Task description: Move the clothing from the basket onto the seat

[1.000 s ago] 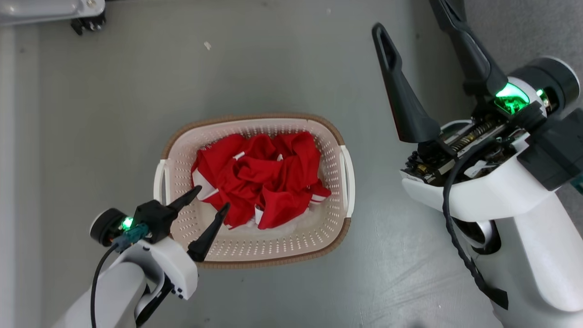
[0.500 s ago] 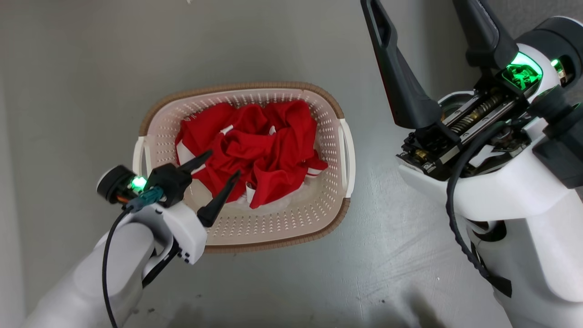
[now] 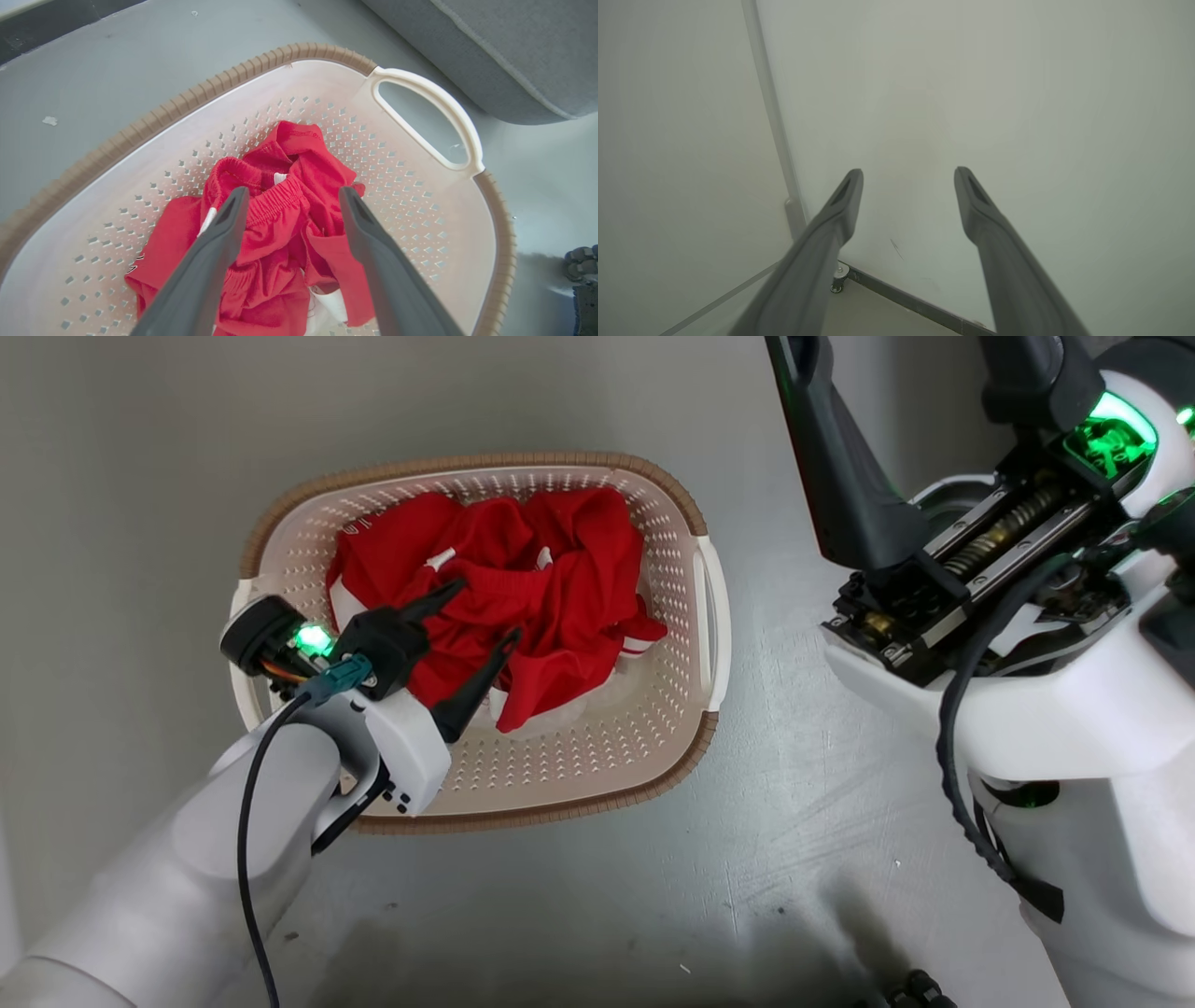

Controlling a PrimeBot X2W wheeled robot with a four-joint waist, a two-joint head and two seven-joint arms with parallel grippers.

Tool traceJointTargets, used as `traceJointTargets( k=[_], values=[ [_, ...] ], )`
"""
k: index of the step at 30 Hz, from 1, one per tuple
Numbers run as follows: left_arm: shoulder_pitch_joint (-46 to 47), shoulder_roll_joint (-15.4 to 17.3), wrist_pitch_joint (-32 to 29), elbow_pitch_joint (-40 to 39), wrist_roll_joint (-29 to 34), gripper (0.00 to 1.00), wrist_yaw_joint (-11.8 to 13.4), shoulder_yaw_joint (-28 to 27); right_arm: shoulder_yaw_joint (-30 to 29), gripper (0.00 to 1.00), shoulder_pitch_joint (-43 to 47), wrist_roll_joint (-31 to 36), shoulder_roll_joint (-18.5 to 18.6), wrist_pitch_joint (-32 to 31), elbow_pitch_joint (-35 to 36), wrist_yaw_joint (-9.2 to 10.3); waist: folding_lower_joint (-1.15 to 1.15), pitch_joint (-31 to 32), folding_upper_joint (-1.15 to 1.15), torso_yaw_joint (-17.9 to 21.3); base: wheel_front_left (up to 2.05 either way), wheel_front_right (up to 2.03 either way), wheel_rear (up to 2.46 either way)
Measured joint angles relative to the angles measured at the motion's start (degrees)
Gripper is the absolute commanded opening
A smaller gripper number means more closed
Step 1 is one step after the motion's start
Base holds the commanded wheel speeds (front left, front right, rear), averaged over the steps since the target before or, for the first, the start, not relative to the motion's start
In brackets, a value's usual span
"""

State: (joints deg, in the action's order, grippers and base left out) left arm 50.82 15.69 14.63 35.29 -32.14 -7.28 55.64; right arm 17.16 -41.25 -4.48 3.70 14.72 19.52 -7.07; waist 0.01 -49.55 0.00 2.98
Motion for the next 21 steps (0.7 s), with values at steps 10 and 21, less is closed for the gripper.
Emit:
traceJointTargets(
  k=[10,21],
  values=[
    [3.2,-0.7,0.0,3.0,0.2,1.0,0.0,3.8,-0.2,1.0,-0.4,-0.2,0.0,0.0,0.3,0.0,0.0,-3.0,0.0,0.6,0.0,0.0,0.0],
    [6.4,-1.0,-3.3,9.1,-0.1,1.0,0.0,4.7,-0.9,1.0,-1.7,-0.3,0.0,0.0,0.5,0.0,0.0,-5.8,0.0,1.2,0.0,0.0,0.0]
  ],
)
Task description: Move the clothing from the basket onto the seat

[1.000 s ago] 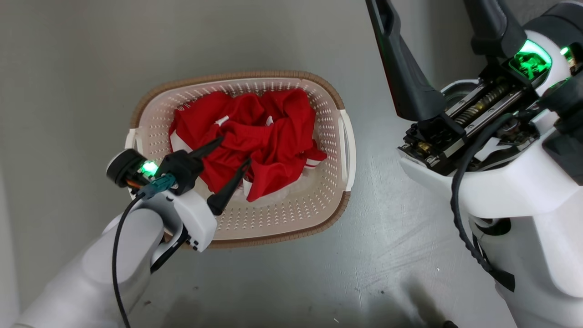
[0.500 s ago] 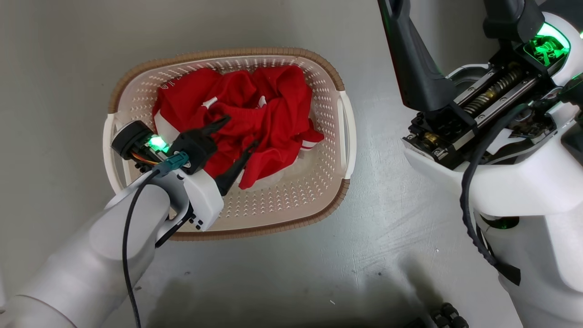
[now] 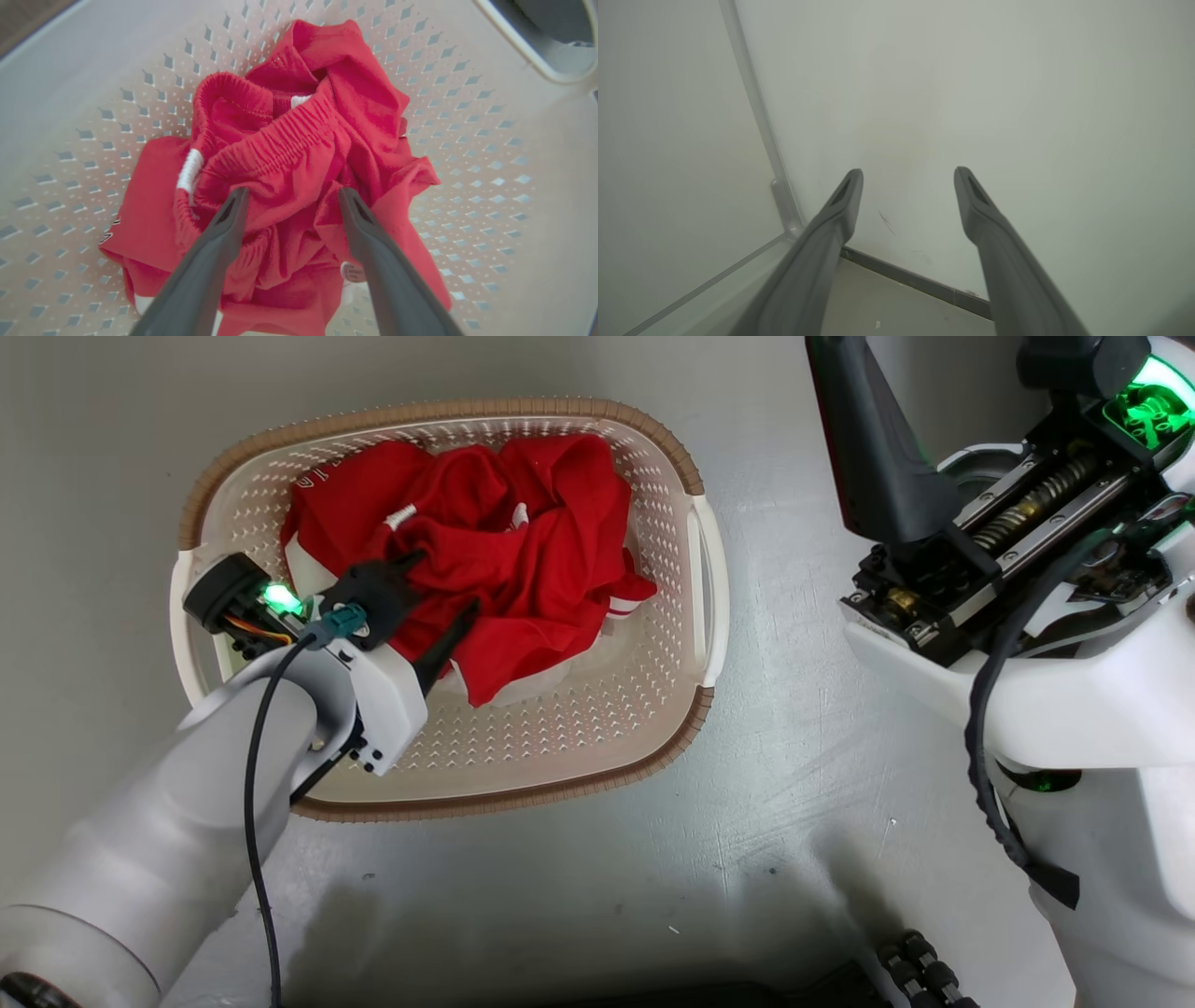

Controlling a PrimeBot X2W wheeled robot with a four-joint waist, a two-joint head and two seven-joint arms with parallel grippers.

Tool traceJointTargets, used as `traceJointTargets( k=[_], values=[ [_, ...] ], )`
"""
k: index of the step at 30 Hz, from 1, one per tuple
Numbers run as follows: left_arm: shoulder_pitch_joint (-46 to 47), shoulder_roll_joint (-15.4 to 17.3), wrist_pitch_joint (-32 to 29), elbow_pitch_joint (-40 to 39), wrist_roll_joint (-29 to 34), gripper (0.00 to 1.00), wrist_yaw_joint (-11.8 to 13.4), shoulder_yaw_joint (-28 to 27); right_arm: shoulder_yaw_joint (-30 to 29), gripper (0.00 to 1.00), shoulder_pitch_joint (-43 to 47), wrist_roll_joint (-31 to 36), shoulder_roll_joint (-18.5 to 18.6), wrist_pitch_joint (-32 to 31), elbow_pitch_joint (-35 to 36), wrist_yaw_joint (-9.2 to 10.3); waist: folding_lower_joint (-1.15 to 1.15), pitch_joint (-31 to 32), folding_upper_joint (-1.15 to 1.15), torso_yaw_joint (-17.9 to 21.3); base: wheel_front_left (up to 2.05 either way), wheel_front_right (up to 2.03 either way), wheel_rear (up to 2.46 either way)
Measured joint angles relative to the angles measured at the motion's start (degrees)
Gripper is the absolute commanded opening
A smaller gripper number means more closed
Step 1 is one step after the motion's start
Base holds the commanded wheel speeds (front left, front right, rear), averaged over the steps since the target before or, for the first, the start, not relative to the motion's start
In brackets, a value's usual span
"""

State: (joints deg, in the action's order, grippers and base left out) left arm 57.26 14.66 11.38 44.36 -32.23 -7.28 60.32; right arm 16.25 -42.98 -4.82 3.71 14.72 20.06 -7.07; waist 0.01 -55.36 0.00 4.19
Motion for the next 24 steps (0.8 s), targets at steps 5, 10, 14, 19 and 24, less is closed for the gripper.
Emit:
traceJointTargets(
  k=[5,10,14,19,24],
  values=[
    [1.6,0.0,-0.5,2.0,0.2,1.0,0.0,0.6,-0.1,1.0,-1.1,-0.2,0.0,0.0,0.3,0.0,0.0,-1.0,0.0,0.4,0.0,0.0,0.0],
    [3.0,-0.3,-0.4,3.7,0.6,0.95,0.0,0.8,-0.2,1.0,-1.1,-0.6,0.0,0.0,0.4,0.0,0.0,-1.7,0.0,0.9,0.0,0.0,0.0],
    [3.5,-0.5,0.0,4.6,1.1,0.0,0.0,1.2,-0.4,1.0,-1.1,-0.6,0.0,0.0,0.3,0.0,0.0,-2.1,0.0,1.2,0.0,0.0,0.0],
    [3.5,-1.6,0.8,4.9,0.7,0.0,0.0,1.1,-1.0,1.0,-1.2,-0.6,0.0,0.0,0.0,0.0,0.0,-2.0,0.0,1.1,0.0,0.0,0.0],
    [3.5,-2.2,1.7,4.9,-0.6,0.0,0.0,0.5,-1.4,1.0,-2.0,-0.6,0.0,0.0,-0.3,0.0,0.0,-1.5,0.0,0.6,0.0,0.0,0.0]
  ],
)
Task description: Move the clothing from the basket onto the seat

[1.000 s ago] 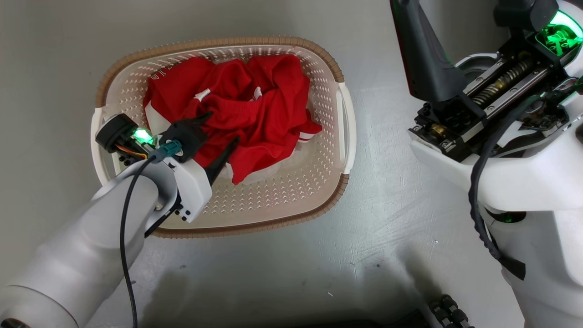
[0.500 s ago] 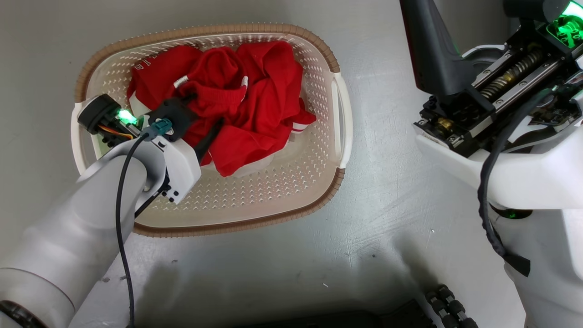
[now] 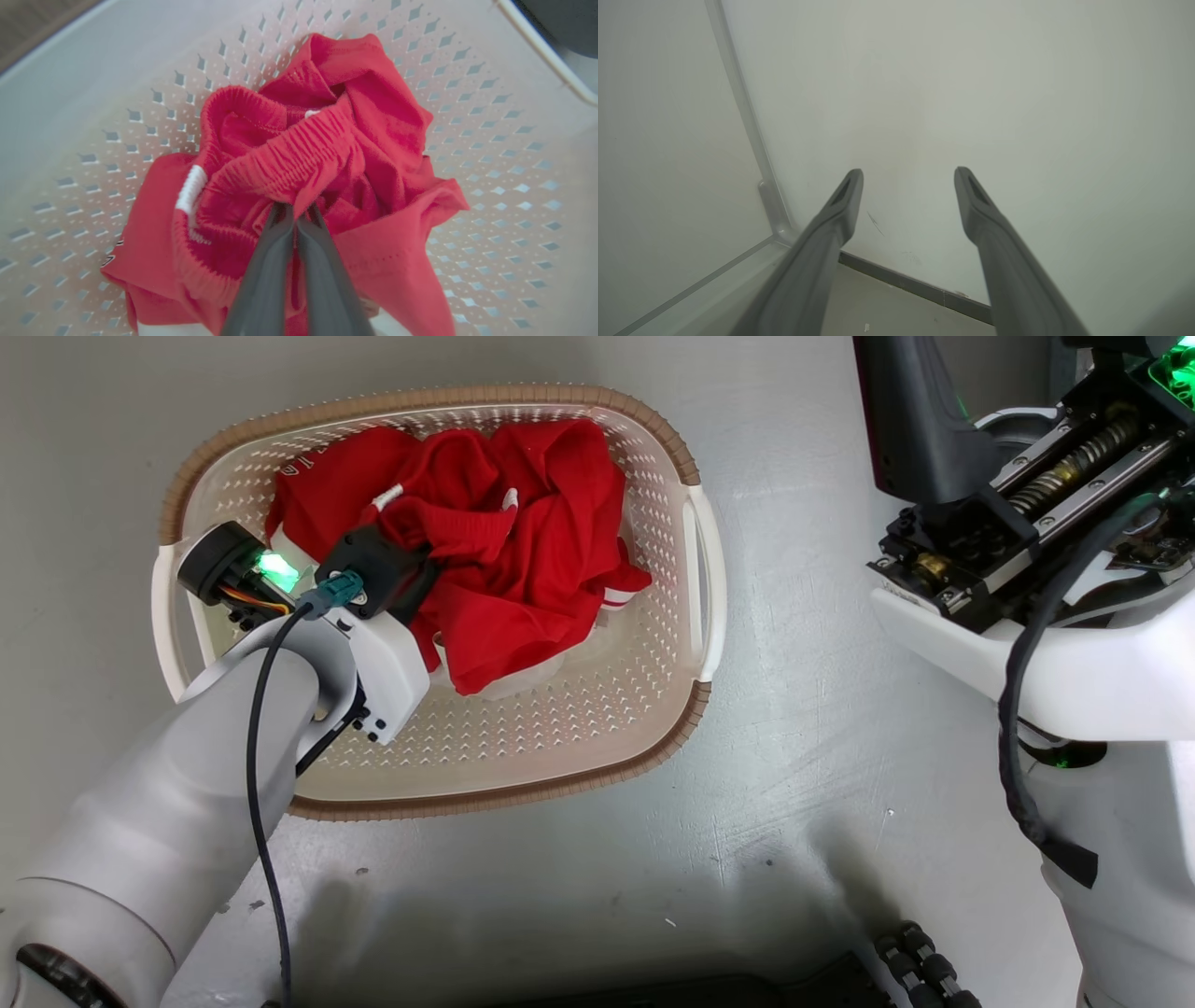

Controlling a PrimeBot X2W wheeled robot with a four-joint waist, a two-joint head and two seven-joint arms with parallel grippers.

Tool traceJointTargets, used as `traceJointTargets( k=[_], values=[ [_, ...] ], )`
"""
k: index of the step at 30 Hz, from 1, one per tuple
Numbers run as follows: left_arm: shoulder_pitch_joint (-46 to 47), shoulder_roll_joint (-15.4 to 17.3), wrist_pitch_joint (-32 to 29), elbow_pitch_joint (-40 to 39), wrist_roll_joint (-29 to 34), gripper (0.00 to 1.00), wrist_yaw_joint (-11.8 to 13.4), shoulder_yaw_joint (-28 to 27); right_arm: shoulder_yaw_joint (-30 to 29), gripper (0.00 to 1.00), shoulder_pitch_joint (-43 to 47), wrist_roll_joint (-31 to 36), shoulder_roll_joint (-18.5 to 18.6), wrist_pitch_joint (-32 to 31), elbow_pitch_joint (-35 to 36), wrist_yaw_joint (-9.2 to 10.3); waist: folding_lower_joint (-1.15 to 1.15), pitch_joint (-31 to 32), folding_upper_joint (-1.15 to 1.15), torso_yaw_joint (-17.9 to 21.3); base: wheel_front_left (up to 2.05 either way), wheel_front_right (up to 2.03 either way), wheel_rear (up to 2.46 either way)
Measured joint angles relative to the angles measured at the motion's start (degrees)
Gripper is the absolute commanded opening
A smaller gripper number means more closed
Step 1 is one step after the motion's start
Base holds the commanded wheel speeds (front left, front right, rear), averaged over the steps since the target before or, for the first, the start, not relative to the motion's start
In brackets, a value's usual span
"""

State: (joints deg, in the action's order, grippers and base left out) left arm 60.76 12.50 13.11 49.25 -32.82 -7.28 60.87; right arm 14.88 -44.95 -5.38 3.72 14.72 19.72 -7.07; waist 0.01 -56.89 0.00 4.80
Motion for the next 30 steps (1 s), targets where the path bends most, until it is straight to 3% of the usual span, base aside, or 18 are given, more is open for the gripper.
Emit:
traceJointTargets(
  k=[7,15,25,30],
  values=[
    [-0.1,-1.6,0.6,-0.6,-4.7,0.0,0.0,-2.2,-0.5,1.0,0.0,0.8,0.0,0.0,-1.1,0.0,0.0,0.9,0.0,-1.0,0.0,0.0,0.0],
    [-0.6,0.3,1.1,-3.6,-5.6,0.0,0.0,-2.4,-1.2,1.0,0.0,1.2,0.0,0.0,-2.1,0.0,0.0,2.5,0.0,-2.0,0.0,0.0,0.0],
    [-6.2,0.6,1.2,-10.0,-14.3,0.0,0.0,-6.8,-1.7,1.0,0.1,2.0,0.0,0.0,-4.2,0.0,0.0,5.2,0.0,-3.4,0.0,0.0,0.0],
    [-6.6,1.5,1.2,-13.3,-14.5,0.0,0.0,-7.8,-2.3,1.0,0.2,3.1,0.0,0.0,-5.6,0.0,0.0,6.9,0.0,-4.2,0.0,0.0,0.0]
  ],
)
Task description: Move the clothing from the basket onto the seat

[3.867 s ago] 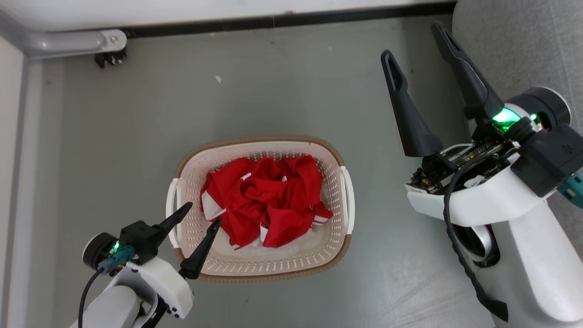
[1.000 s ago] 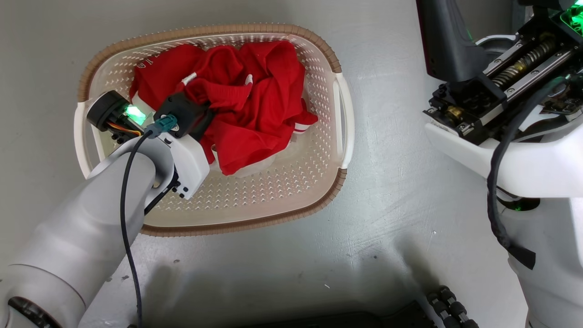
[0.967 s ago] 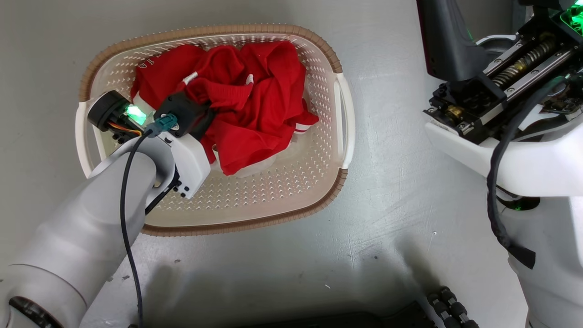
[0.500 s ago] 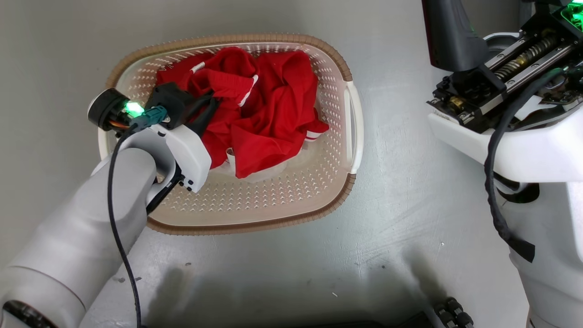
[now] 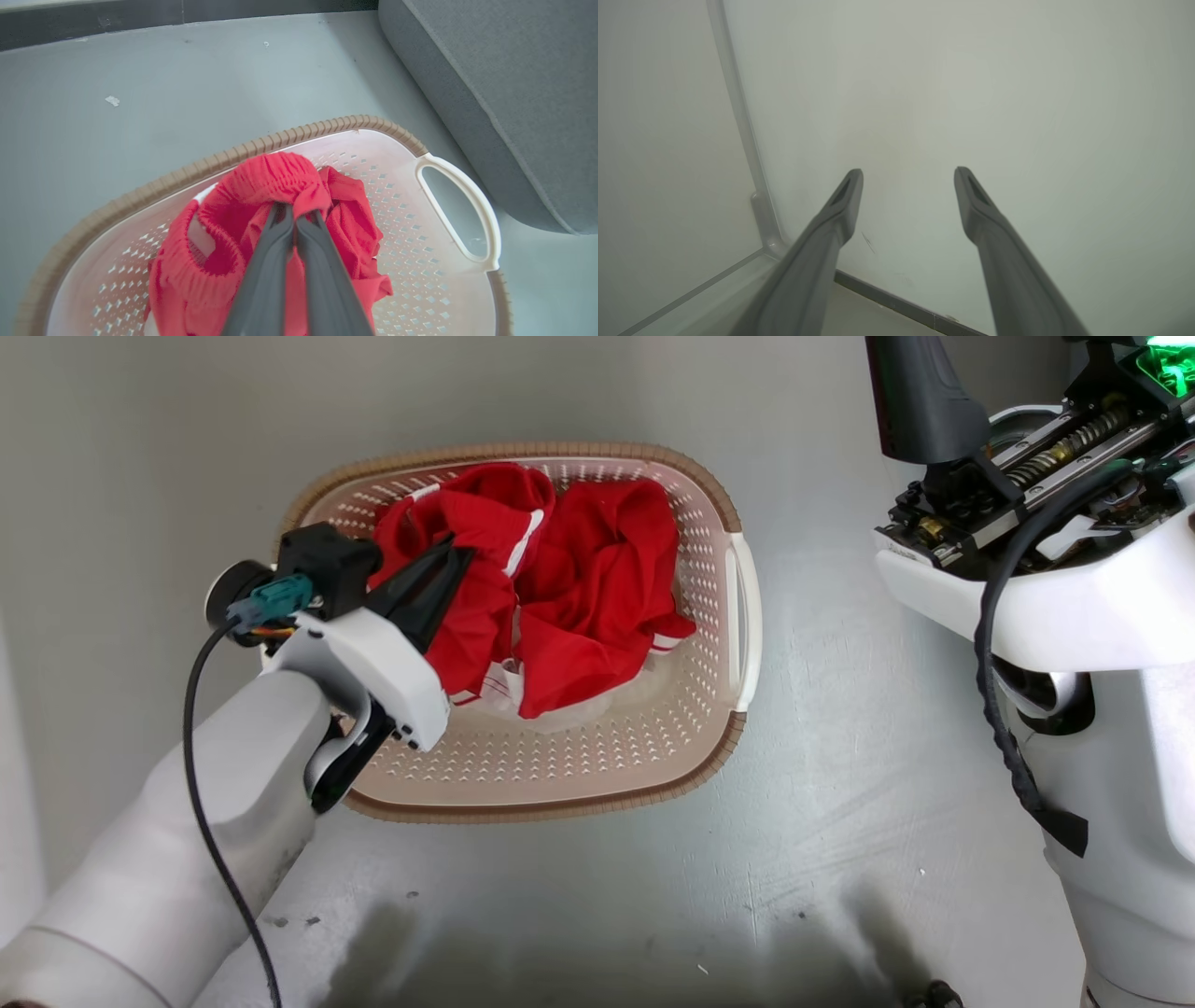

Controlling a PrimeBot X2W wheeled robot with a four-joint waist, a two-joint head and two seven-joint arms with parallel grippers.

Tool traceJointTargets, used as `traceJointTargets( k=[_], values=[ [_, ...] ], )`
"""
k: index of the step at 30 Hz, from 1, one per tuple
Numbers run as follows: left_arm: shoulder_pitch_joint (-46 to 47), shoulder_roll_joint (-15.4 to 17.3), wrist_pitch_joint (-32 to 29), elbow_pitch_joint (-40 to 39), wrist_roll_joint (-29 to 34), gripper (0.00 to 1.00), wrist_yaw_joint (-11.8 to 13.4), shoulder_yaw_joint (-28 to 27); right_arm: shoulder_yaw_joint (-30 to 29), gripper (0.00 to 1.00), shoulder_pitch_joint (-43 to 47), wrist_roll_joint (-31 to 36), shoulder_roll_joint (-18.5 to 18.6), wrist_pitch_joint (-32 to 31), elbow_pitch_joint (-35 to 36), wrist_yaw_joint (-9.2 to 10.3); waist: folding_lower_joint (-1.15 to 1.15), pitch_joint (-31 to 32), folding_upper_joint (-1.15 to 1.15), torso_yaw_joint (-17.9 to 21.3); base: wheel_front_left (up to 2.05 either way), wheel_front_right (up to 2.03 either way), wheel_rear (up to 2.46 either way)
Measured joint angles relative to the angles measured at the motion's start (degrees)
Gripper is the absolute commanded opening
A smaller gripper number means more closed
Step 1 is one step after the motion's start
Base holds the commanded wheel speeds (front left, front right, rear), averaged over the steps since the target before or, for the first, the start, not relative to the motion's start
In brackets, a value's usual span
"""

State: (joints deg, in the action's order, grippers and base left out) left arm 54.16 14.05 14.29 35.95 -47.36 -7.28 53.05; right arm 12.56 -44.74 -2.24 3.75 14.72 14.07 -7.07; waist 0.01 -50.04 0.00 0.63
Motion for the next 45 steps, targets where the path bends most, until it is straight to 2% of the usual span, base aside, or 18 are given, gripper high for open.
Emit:
traceJointTargets(
  k=[7,16,34,45],
  values=[
    [-3.6,1.5,0.0,-3.4,0.0,0.0,0.0,-1.5,-0.3,1.0,0.5,0.9,0.0,0.0,-1.1,0.0,0.0,2.7,0.0,-1.0,0.0,0.0,0.0],
    [-8.6,3.0,0.0,-7.4,-1.1,0.0,0.0,-6.7,-0.7,1.0,3.5,1.1,0.0,0.0,-2.5,0.0,0.0,6.8,0.0,-1.9,0.0,0.0,0.0],
    [-17.6,5.5,0.0,-14.8,-2.3,0.0,0.0,-22.3,-3.7,1.0,9.8,0.0,-0.1,0.0,-7.7,0.0,0.0,15.8,0.0,-3.3,0.0,0.0,0.0],
    [-23.0,5.8,0.0,-18.5,1.0,0.0,0.0,-32.1,-5.6,1.0,14.4,-2.5,-0.2,0.0,-10.5,0.0,0.0,21.7,0.0,-3.5,0.0,0.0,0.0]
  ],
)
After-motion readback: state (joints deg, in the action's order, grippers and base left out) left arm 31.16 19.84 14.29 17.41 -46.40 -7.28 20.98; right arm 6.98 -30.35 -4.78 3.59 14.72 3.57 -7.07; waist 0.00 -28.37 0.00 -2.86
